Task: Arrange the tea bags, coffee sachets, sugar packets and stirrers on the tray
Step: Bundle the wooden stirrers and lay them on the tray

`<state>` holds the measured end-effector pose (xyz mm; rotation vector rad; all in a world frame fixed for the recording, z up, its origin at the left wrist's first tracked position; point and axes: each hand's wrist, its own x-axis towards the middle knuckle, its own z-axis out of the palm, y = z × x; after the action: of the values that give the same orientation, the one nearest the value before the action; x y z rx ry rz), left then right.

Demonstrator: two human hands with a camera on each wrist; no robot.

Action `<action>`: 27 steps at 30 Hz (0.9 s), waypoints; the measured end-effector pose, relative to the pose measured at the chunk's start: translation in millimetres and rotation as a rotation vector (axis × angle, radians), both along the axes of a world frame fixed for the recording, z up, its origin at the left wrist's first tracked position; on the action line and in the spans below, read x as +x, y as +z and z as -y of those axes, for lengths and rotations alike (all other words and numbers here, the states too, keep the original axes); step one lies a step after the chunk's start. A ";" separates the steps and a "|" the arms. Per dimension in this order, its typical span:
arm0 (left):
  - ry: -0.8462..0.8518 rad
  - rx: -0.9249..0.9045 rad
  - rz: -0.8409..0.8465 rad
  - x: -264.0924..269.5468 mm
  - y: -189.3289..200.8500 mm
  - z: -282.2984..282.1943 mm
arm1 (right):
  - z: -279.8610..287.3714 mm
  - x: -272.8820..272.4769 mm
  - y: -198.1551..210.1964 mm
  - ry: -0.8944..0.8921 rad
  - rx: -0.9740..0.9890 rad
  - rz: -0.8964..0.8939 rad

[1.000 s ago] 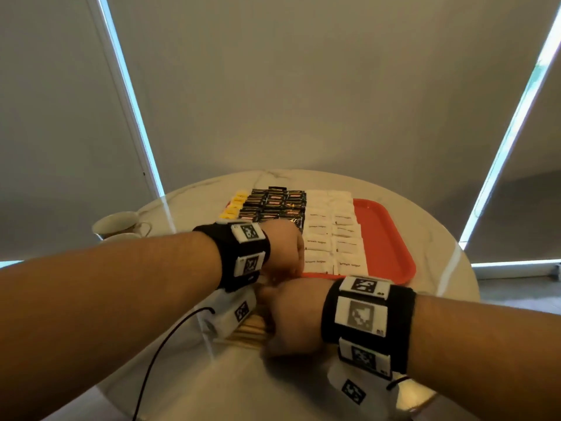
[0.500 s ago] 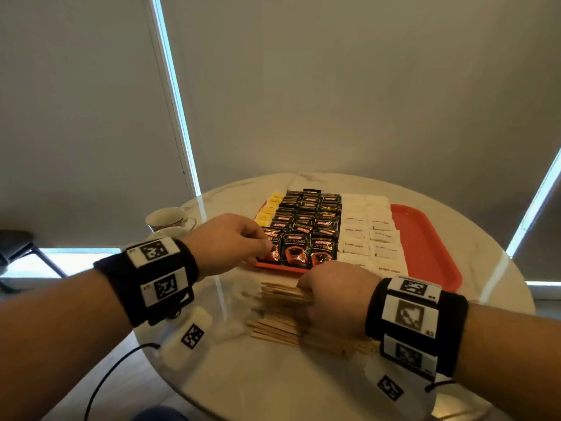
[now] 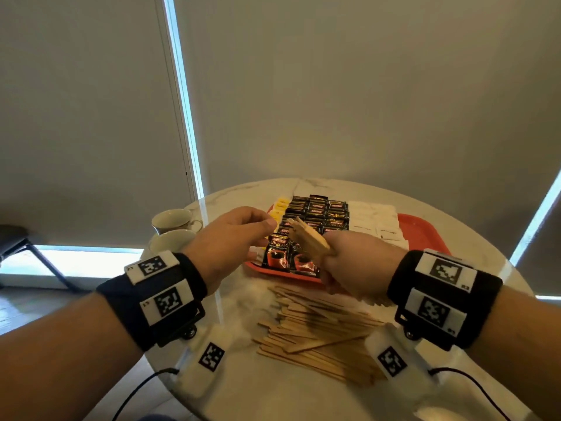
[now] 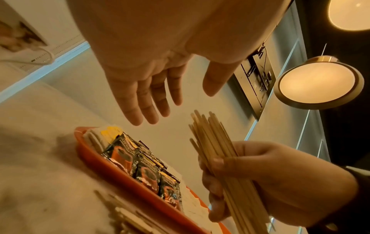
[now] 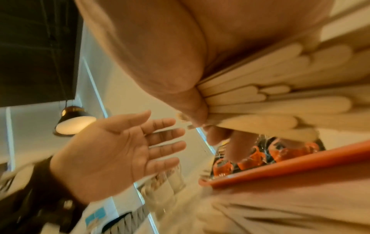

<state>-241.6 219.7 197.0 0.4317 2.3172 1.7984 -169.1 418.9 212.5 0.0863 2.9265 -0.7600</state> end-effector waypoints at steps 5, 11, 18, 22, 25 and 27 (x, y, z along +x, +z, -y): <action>-0.080 0.130 0.009 -2.6 1.5 -22.2 | -9.9 -14.8 3.4 -0.008 -0.504 0.066; -0.111 0.198 -0.172 -27.5 8.6 -54.9 | -18.5 -38.4 -6.1 0.000 -1.002 0.143; -0.172 0.166 -0.405 -60.4 21.0 -83.5 | -46.1 -62.0 -4.2 0.013 -1.117 0.174; -0.253 0.176 -0.415 -77.2 32.9 -97.1 | -53.7 -77.1 3.1 0.024 -1.169 0.170; -0.339 0.230 -0.400 -91.7 40.3 -101.7 | -55.3 -88.2 12.3 0.076 -1.222 0.165; -0.372 0.357 -0.367 -100.5 43.1 -103.1 | -59.0 -95.6 19.4 0.108 -1.263 0.140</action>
<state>-342.1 322.7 240.1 1.2495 1.9229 2.0627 -264.7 477.9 231.9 -0.1266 1.8083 -2.2140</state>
